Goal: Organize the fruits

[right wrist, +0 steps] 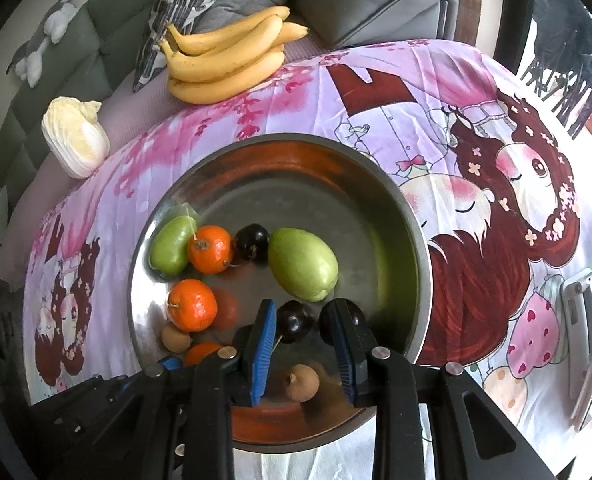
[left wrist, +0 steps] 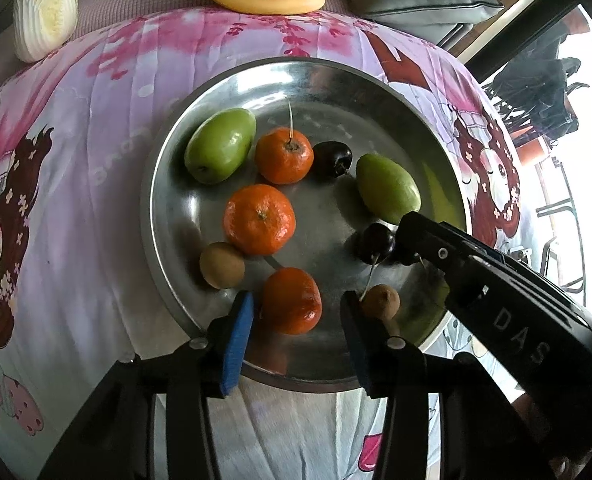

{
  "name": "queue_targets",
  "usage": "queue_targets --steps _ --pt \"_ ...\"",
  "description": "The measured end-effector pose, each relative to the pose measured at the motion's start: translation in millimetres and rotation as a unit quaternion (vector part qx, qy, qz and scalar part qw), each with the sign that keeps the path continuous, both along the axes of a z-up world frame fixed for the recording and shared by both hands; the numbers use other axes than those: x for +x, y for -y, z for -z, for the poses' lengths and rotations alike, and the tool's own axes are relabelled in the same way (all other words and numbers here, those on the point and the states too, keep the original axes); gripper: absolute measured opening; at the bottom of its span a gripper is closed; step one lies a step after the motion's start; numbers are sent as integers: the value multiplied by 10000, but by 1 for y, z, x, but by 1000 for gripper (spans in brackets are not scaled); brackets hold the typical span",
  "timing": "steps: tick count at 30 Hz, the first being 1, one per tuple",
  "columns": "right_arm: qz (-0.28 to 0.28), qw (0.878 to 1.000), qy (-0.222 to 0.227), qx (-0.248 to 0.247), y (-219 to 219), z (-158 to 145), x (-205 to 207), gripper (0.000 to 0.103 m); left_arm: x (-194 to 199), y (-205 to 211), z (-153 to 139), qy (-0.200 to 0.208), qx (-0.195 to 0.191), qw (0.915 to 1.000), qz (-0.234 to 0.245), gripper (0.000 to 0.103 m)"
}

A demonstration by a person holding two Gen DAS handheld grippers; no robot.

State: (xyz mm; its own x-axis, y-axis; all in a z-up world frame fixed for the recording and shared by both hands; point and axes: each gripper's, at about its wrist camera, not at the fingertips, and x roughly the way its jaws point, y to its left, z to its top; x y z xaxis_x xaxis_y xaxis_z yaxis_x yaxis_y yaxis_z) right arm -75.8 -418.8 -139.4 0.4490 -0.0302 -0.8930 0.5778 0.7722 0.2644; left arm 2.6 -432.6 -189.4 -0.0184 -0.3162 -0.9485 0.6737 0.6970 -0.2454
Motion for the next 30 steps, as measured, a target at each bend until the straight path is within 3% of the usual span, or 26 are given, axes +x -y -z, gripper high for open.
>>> queue_targets --steps 7,13,16,17,20,22,26,30 --pt "170 9996 226 -85 6 -16 -11 32 3 -2 -12 155 -85 9998 -37 49" --pt "200 9996 88 -183 9 -15 -12 32 11 -11 -20 221 -67 9997 -115 52" --pt "98 9997 25 -216 5 -15 -10 32 19 -23 -27 299 -109 9990 -304 59" --pt "61 9998 13 -214 4 -14 -9 36 22 -25 -28 313 -117 9988 -366 60" --pt "-11 9996 43 -268 -1 -16 -7 68 29 -36 -30 338 -68 9980 -533 61" --pt "-30 9995 69 -307 -3 -19 -7 68 33 -41 -32 370 -39 9975 -598 64" --pt "-134 9995 23 -287 -6 -17 -3 72 41 -51 -32 461 44 9961 -746 77" --pt "-218 9994 -23 -260 -9 -15 -1 79 46 -55 -26 475 165 9954 -818 80"
